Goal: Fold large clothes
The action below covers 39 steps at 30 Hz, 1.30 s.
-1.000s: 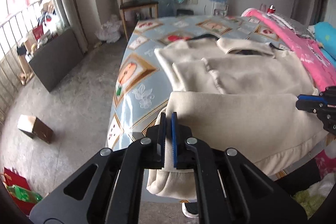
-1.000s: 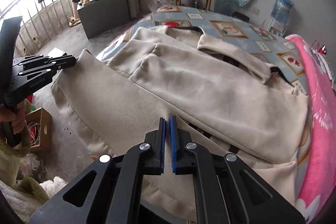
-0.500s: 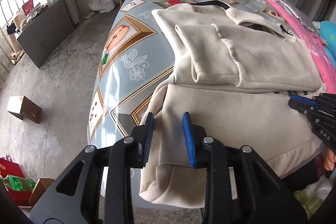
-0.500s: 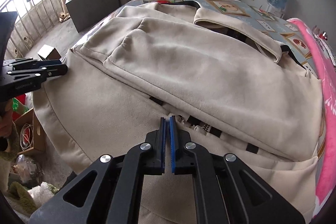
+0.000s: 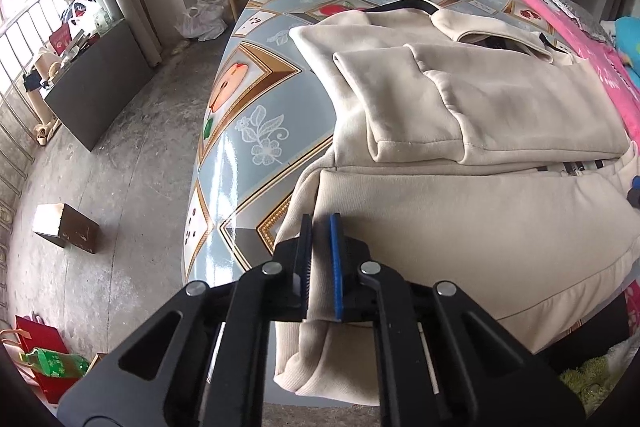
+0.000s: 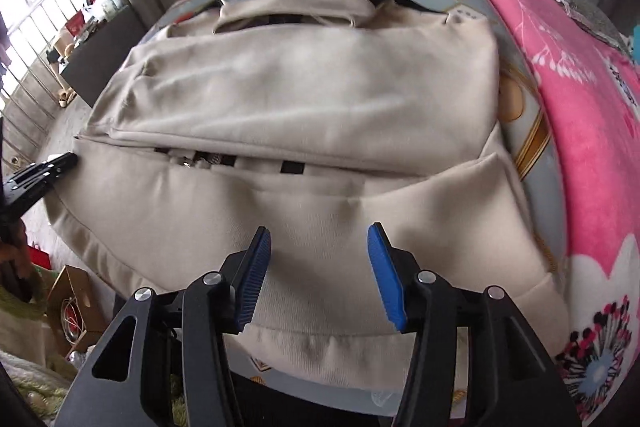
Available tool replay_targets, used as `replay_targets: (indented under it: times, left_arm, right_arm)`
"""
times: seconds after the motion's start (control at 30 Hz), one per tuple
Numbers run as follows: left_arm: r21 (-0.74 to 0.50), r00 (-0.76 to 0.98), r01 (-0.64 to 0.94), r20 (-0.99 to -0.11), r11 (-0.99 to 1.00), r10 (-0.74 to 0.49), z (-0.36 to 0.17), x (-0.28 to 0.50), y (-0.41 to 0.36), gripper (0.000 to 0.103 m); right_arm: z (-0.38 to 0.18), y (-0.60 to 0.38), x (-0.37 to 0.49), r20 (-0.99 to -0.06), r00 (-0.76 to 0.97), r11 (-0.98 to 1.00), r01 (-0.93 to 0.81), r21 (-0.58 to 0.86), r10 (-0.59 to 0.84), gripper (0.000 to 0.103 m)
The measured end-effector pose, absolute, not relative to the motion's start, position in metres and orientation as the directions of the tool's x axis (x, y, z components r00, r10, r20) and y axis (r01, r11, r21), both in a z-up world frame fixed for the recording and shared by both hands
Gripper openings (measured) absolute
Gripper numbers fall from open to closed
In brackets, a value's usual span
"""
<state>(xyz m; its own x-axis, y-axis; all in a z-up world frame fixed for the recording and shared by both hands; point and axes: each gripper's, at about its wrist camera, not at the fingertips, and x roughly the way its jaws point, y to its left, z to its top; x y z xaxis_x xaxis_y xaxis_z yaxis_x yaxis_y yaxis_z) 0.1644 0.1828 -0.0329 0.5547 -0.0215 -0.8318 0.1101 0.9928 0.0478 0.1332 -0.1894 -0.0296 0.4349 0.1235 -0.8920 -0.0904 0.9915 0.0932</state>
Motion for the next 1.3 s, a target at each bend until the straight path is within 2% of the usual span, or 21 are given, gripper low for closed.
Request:
replay_targets:
  times: [0.07,0.13,0.2,0.37,0.47,0.53,0.6,0.63,0.7,0.73,0.77,0.93,0.97,1.03,1.17,1.3]
  left_arm:
    - [0.059,0.558,0.109,-0.83,0.992,-0.013,-0.033,0.164,0.182,0.007]
    - [0.071,0.565,0.114,-0.825,0.991,-0.006,-0.033,0.162,0.18,0.006]
    - [0.076,0.572,0.117,-0.82,0.99,-0.005,-0.033,0.161,0.181,0.006]
    - [0.081,0.578,0.122,-0.816,0.989,-0.004,-0.031,0.161,0.181,0.005]
    - [0.083,0.578,0.122,-0.816,0.989,-0.003,-0.032,0.161,0.18,0.005]
    - [0.083,0.578,0.123,-0.816,0.989,-0.003,-0.032,0.161,0.18,0.005]
    - [0.086,0.579,0.126,-0.815,0.988,-0.003,-0.031,0.16,0.18,0.005]
    - [0.088,0.58,0.129,-0.815,0.988,-0.004,-0.031,0.16,0.181,0.005]
    - [0.088,0.579,0.134,-0.815,0.987,-0.006,-0.033,0.16,0.181,0.005]
    - [0.089,0.578,0.136,-0.816,0.987,-0.006,-0.033,0.161,0.181,0.005]
    - [0.09,0.578,0.137,-0.816,0.987,-0.006,-0.034,0.161,0.181,0.005]
    - [0.094,0.579,0.143,-0.815,0.985,-0.006,-0.034,0.161,0.18,0.005]
    - [0.094,0.579,0.142,-0.815,0.985,-0.006,-0.034,0.161,0.18,0.005]
    - [0.092,0.584,0.14,-0.812,0.986,-0.007,-0.035,0.16,0.18,0.005]
    - [0.095,0.599,0.146,-0.8,0.985,-0.011,-0.033,0.157,0.18,0.005]
    - [0.066,0.617,0.16,-0.785,0.985,-0.048,-0.025,0.149,0.186,0.005]
  right_arm:
    - [-0.037,-0.189,0.134,-0.895,0.438,0.995,-0.081,0.054,0.084,0.025]
    - [-0.036,-0.184,0.135,-0.889,0.45,0.994,-0.103,0.042,0.084,0.007]
    - [-0.03,-0.182,0.132,-0.878,0.474,0.995,-0.101,0.022,0.068,0.005]
    - [-0.002,-0.188,0.131,-0.821,0.567,0.997,-0.07,0.03,0.064,0.005]
    - [-0.017,-0.19,0.143,-0.838,0.542,0.998,-0.055,0.037,0.061,0.005]
    - [-0.034,-0.198,0.151,-0.87,0.487,0.997,-0.029,0.071,0.076,0.005]
    - [-0.028,-0.215,0.143,-0.856,0.498,0.986,0.007,0.164,0.139,0.006]
    - [-0.022,-0.223,0.138,-0.843,0.515,0.981,0.018,0.191,0.155,0.009]
    - [-0.008,-0.244,0.125,-0.823,0.556,0.979,0.074,0.189,0.117,0.025]
    - [-0.004,-0.255,0.12,-0.822,0.566,0.982,0.108,0.156,0.068,0.039]
    - [-0.003,-0.262,0.118,-0.823,0.567,0.984,0.127,0.128,0.034,0.043]
    - [-0.022,-0.266,0.131,-0.854,0.513,0.992,0.128,-0.024,-0.087,0.042]
    - [-0.028,-0.262,0.136,-0.853,0.506,0.99,0.116,-0.079,-0.127,0.038]
    - [-0.037,-0.26,0.141,-0.844,0.505,0.983,0.117,-0.142,-0.182,0.036]
    - [-0.023,-0.271,0.141,-0.832,0.514,0.971,0.206,-0.119,-0.211,0.036]
    - [0.007,-0.271,0.128,-0.806,0.591,0.979,0.17,0.112,-0.011,0.038]
